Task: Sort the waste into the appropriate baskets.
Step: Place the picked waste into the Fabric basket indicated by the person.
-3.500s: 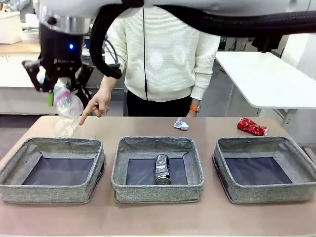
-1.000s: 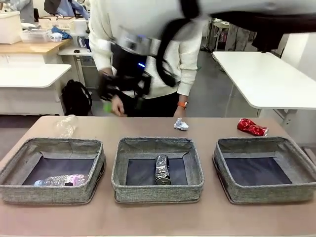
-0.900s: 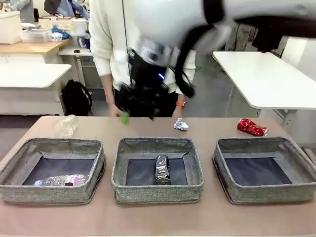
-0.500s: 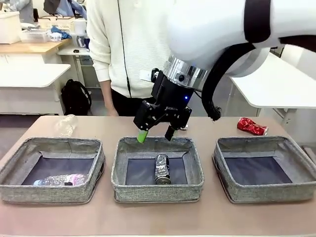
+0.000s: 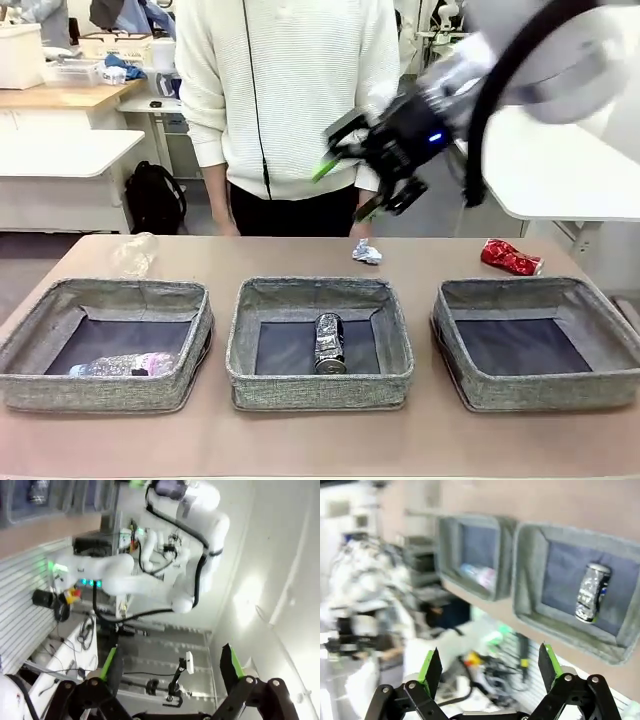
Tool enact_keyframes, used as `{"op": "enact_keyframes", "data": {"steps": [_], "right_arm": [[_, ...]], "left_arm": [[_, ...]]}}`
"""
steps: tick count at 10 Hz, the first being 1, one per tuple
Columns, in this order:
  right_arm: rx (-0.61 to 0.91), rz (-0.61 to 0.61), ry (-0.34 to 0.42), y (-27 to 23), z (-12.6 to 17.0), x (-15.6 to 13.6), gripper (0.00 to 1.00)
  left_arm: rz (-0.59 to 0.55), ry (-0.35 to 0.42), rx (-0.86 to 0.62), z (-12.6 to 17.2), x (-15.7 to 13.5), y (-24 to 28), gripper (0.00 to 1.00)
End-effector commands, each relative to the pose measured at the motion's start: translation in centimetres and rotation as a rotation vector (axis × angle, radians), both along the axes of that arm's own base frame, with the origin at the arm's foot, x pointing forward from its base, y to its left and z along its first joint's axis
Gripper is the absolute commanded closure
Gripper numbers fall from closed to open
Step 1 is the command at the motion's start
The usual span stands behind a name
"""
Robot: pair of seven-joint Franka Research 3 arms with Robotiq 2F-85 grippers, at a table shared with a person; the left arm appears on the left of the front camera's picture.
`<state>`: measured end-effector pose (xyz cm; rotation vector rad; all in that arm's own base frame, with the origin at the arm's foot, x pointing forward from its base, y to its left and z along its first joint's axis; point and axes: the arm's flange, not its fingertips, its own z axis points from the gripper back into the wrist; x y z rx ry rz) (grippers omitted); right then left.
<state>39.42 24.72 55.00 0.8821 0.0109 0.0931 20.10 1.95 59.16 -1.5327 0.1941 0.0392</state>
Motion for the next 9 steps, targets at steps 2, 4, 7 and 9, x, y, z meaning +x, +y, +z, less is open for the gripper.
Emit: {"op": "enact_keyframes", "data": {"steps": [2, 4, 7, 9], "right_arm": [[0.686, -0.119, 0.114, -12.9, -4.1, -3.6, 0.0], [0.795, -0.152, 0.163, -21.9, -6.3, -8.9, 0.0], [0.813, -0.387, 0.132, -31.1, -7.9, -18.0, 0.0], [0.7, -0.34, 0.159, -30.1, -7.4, -19.5, 0.0]], "left_arm": [[-0.11, 0.089, -0.032, -2.7, 1.5, -1.6, 0.0], [-0.07, 0.095, 0.007, -3.4, 1.9, -1.0, 0.0], [-0.07, 0.1, 0.135, -4.7, 2.3, 1.4, 0.0], [0.073, 0.084, 0.185, -5.6, 3.0, 3.8, 0.0]]}}
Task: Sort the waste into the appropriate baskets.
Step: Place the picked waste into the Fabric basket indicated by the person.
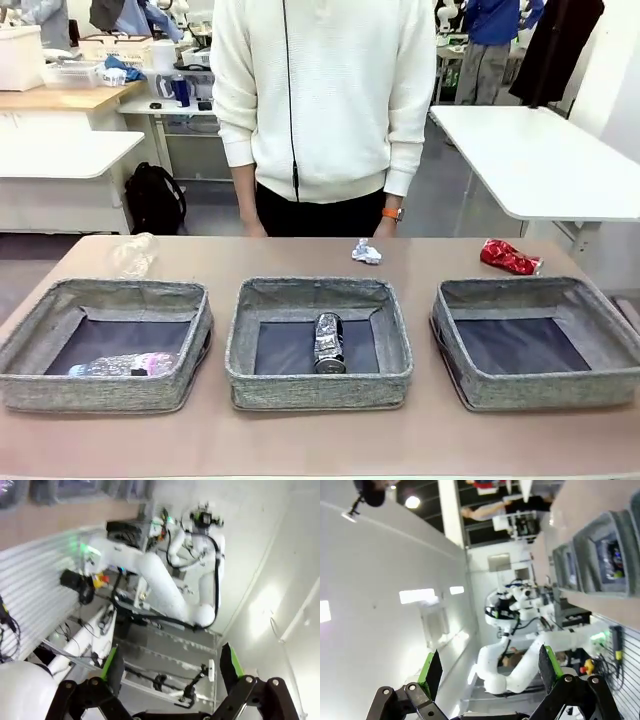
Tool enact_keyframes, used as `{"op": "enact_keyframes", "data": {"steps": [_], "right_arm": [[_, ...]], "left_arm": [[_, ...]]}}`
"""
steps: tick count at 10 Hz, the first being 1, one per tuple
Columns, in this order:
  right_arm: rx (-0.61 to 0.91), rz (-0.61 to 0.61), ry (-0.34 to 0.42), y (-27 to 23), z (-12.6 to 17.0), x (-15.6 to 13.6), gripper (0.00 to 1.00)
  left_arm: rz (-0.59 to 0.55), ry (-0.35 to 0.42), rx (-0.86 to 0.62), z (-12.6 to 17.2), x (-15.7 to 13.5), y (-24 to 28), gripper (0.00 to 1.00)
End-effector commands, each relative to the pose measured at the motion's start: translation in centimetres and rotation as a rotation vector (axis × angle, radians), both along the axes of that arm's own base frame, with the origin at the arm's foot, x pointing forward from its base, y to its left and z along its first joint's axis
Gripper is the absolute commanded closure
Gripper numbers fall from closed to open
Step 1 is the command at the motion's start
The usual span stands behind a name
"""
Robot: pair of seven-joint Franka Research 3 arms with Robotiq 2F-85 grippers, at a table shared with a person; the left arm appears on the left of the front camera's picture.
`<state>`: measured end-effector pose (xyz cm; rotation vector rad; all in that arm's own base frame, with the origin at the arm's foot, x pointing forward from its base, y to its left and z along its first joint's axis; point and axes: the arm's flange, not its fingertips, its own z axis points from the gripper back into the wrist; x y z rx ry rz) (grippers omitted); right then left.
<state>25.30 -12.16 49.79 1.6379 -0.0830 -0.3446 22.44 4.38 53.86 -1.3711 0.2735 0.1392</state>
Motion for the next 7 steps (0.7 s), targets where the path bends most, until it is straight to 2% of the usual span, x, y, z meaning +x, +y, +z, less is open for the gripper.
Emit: {"op": "enact_keyframes", "data": {"steps": [1, 2, 3, 4, 7], "right_arm": [[-0.116, 0.151, -0.008, 8.8, -1.5, -4.5, 0.0], [-0.17, 0.228, -0.03, 11.2, -0.4, -3.1, 0.0], [-0.229, 0.269, -0.057, 14.3, 0.9, -1.7, 0.0], [-0.107, 0.134, 0.004, 3.4, 1.1, -0.9, 0.0], [-0.107, 0.134, 0.004, 3.4, 1.1, -0.9, 0.0]], "left_arm": [[0.118, -0.024, -0.014, -0.4, 1.1, 1.8, 0.0], [0.0, 0.0, 0.0, 0.0, 0.0, 0.0, 0.0], [0.0, 0.0, 0.0, 0.0, 0.0, 0.0, 0.0], [0.0, 0.0, 0.0, 0.0, 0.0, 0.0, 0.0], [0.0, 0.0, 0.0, 0.0, 0.0, 0.0, 0.0]]}}
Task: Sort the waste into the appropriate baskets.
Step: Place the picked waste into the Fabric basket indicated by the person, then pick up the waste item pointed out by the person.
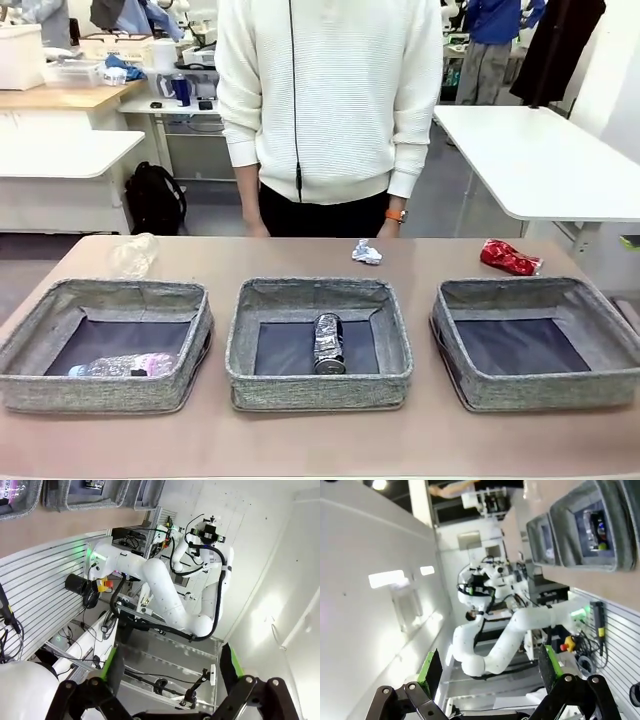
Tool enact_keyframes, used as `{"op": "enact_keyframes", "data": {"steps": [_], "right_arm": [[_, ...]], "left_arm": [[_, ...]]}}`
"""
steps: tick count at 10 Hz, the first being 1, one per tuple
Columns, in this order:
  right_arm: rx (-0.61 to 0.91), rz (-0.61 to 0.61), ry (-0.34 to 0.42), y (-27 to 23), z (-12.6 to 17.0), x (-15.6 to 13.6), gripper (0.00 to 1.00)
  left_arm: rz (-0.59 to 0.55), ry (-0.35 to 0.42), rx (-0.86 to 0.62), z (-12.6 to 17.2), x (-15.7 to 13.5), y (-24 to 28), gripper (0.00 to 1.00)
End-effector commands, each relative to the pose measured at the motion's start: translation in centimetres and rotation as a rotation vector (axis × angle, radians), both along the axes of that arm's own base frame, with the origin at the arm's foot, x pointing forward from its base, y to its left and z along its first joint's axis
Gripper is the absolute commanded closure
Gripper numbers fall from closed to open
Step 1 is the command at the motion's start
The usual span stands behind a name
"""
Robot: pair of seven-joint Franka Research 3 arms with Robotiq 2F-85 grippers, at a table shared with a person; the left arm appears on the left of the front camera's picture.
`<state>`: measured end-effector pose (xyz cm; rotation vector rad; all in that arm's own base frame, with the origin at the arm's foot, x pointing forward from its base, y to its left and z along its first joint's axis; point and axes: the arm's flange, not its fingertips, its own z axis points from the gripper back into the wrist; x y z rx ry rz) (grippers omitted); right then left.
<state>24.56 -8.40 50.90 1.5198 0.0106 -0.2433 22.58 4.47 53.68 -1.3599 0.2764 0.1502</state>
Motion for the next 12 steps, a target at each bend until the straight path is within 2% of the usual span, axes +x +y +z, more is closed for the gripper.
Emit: {"op": "enact_keyframes", "data": {"steps": [1, 12], "right_arm": [[0.008, 0.004, -0.004, -0.33, -0.06, -0.13, 0.0], [0.008, 0.004, -0.004, -0.33, -0.06, -0.13, 0.0]], "left_arm": [[-0.005, -0.009, -0.012, 0.18, -0.14, -0.08, 0.0], [-0.005, -0.009, -0.012, 0.18, -0.14, -0.08, 0.0]]}}
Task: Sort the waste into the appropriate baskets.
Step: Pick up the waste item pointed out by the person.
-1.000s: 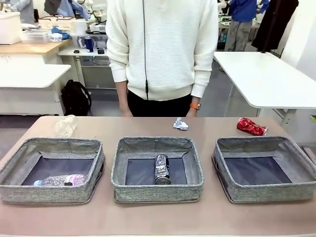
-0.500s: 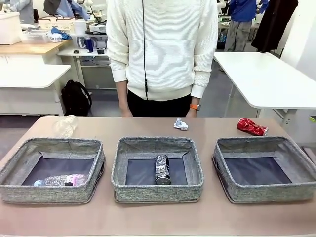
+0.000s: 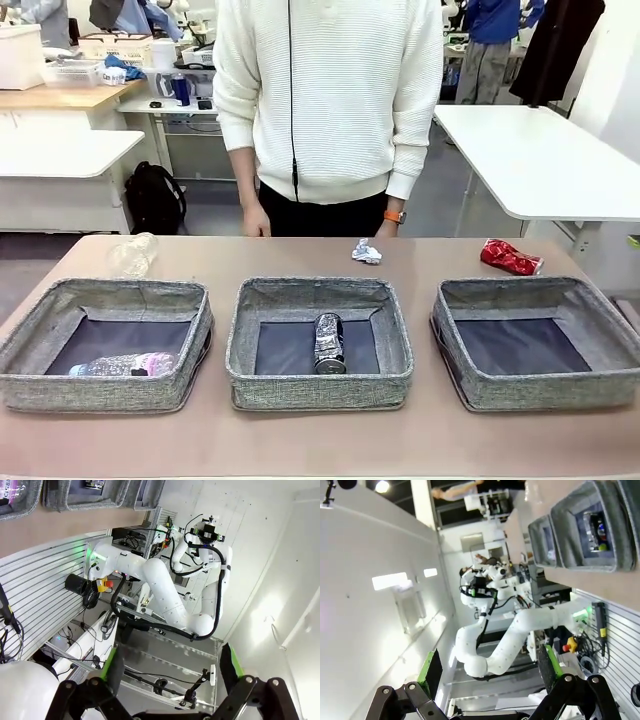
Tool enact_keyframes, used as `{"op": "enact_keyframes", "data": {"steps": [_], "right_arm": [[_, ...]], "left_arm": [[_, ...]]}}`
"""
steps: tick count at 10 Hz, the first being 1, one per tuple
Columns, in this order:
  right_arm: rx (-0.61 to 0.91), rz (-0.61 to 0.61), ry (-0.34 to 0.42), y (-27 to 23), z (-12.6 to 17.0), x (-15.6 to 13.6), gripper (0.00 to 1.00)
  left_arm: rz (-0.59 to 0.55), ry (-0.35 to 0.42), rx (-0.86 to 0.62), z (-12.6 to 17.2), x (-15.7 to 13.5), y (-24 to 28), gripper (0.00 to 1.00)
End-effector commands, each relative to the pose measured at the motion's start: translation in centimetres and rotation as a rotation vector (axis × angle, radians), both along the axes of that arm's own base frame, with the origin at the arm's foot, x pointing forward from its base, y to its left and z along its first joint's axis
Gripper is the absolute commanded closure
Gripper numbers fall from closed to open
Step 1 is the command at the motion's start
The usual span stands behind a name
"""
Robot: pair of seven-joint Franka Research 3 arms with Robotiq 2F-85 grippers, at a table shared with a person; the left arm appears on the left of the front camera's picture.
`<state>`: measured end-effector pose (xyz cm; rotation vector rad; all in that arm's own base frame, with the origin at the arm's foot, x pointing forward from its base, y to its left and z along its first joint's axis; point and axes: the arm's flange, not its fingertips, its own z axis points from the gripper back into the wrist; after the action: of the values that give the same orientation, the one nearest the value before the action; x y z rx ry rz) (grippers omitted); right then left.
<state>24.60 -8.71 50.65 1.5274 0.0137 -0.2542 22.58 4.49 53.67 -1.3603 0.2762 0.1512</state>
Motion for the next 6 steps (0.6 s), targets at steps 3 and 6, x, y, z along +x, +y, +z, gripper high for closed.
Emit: {"op": "enact_keyframes", "data": {"steps": [3, 6], "right_arm": [[-0.001, 0.01, -0.012, -0.02, 0.19, -0.17, 0.0], [-0.001, 0.01, -0.012, -0.02, 0.19, -0.17, 0.0]], "left_arm": [[-0.005, -0.009, -0.011, 0.19, -0.15, -0.11, 0.0], [-0.005, -0.009, -0.011, 0.19, -0.15, -0.11, 0.0]]}}
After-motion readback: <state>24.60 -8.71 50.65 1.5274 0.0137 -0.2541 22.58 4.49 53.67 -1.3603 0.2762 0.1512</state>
